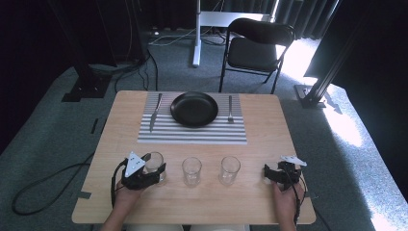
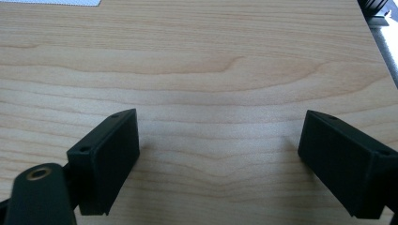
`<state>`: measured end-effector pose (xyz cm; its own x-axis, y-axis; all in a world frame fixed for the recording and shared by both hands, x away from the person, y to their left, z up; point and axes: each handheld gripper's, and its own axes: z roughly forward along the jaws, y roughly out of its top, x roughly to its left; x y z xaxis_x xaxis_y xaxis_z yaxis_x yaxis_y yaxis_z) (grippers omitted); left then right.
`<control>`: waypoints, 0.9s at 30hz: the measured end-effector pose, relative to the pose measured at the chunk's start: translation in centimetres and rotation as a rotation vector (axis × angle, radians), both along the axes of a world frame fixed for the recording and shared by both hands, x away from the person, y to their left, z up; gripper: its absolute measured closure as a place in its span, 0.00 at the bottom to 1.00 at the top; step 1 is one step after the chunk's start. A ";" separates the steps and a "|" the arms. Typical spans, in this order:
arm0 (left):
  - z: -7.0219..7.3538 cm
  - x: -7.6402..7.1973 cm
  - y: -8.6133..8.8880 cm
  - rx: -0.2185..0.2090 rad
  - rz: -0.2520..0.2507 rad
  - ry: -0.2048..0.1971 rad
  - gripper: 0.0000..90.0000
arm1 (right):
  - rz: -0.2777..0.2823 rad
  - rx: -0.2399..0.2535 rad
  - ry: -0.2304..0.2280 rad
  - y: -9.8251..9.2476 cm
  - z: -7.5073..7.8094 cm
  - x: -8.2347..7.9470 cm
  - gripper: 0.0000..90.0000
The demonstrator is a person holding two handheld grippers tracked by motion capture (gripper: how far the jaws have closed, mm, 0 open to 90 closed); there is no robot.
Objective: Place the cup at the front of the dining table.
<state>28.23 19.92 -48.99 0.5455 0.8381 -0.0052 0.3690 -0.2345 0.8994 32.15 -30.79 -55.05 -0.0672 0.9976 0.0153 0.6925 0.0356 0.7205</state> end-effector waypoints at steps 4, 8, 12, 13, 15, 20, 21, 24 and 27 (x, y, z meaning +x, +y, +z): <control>0.3 0.4 0.0 0.007 0.007 0.001 0.33 | 0.000 0.001 0.000 0.0 0.0 0.0 0.14; 0.5 0.9 0.0 0.011 0.012 0.010 0.33 | 0.000 0.000 0.000 0.0 0.0 0.0 0.14; 0.6 1.4 0.1 0.030 0.013 0.021 0.33 | -0.001 0.002 0.000 0.0 0.0 0.0 0.14; 0.7 1.5 0.0 0.030 0.014 0.022 0.33 | 0.000 0.000 -0.001 0.0 0.0 0.0 0.14; 0.9 1.7 0.0 0.033 0.012 0.017 0.33 | 0.001 0.000 0.000 0.0 0.0 0.0 0.14; 1.2 2.3 -0.3 0.043 0.011 0.018 0.33 | 0.000 -0.001 0.000 0.0 0.0 0.0 0.14; 1.2 2.5 -0.3 0.046 0.014 0.022 0.33 | 0.000 0.000 0.000 0.0 0.0 0.0 0.14; 1.3 2.9 -0.4 0.042 0.013 0.028 0.33 | 0.001 0.000 0.000 0.0 0.0 0.0 0.14; 1.3 3.3 -0.4 0.040 0.015 0.030 0.33 | 0.001 -0.001 0.000 0.0 0.0 0.0 0.14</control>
<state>31.55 19.53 -47.70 0.5330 0.8460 0.0118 0.3997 -0.2640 0.8778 32.15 -30.80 -55.05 -0.0681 0.9976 0.0141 0.6922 0.0371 0.7207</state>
